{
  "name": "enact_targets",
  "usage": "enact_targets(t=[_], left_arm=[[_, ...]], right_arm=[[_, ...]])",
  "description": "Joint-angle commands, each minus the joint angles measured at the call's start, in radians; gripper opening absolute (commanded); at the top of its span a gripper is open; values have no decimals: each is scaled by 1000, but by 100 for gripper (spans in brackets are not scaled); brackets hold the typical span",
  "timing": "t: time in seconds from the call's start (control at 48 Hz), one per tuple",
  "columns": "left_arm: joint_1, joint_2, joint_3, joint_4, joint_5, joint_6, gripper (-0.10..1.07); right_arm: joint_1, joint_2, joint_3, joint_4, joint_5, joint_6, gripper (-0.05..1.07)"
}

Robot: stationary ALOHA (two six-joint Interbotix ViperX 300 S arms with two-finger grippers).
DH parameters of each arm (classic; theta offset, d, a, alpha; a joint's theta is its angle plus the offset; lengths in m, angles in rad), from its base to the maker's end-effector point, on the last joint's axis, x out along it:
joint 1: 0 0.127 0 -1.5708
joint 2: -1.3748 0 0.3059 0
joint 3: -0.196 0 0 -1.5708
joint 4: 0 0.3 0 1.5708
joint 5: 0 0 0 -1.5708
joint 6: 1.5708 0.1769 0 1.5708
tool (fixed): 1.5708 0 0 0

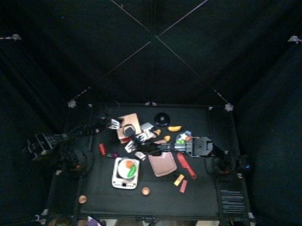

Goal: Open drawer

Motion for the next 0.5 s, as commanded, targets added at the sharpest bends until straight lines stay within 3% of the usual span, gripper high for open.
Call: enact_targets(t=[0.0, 0.479], left_arm=[[-2, 0, -3, -5, 5, 0, 50], [2, 0, -5, -5, 5, 2, 50]], right_arm=[[0, -32, -32, -3, -5, -2, 63], [34, -40, -31, -2, -3, -2, 55]])
